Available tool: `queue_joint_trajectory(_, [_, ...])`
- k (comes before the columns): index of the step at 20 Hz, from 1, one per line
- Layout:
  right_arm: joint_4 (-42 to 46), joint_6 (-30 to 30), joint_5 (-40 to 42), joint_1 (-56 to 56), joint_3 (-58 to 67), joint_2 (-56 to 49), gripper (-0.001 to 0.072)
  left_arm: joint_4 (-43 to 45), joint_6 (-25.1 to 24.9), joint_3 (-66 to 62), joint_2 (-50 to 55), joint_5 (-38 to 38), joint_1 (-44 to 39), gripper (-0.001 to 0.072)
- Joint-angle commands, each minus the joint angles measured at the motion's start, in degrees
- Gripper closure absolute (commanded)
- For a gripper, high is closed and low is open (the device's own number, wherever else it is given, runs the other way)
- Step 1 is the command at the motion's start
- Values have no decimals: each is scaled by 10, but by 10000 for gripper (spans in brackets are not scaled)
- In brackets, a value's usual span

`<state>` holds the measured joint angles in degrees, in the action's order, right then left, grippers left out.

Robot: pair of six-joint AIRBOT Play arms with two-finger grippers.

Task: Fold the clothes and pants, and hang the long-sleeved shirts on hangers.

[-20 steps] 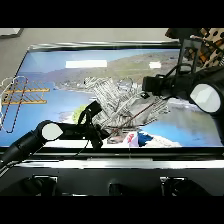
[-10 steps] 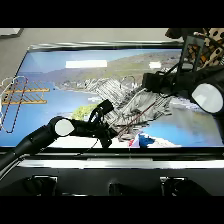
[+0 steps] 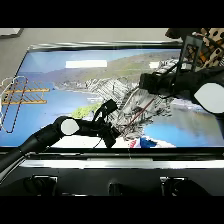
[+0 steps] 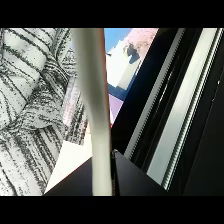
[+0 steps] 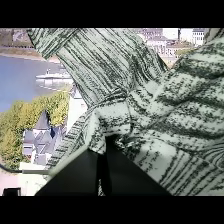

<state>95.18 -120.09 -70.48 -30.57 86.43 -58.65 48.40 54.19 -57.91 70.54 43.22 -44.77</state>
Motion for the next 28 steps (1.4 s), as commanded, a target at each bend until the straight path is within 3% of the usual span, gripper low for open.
queue_joint_trajectory(1, [-13,4,-8,0,0,0,673,1,18,-9,2,-7,-3,678])
queue_joint_trajectory(3, [19,3,-23,0,0,0,673,2,21,-13,-2,-6,-2,678])
queue_joint_trajectory(6, [47,3,-26,0,0,0,673,27,67,-26,-8,11,-2,678])
queue_joint_trajectory(11, [-16,3,49,0,0,0,673,127,156,-63,-7,73,-2,679])
queue_joint_trajectory(14, [-58,4,61,0,0,0,673,132,163,-65,-5,76,-2,678])
queue_joint_trajectory(20, [-1,2,45,0,0,22,673,193,244,-72,-3,130,-2,678])
queue_joint_trajectory(23, [46,-7,20,0,0,24,673,199,247,-88,-3,139,-2,679])
queue_joint_trajectory(28, [31,-7,37,0,0,9,673,213,243,-129,-3,140,-3,679])
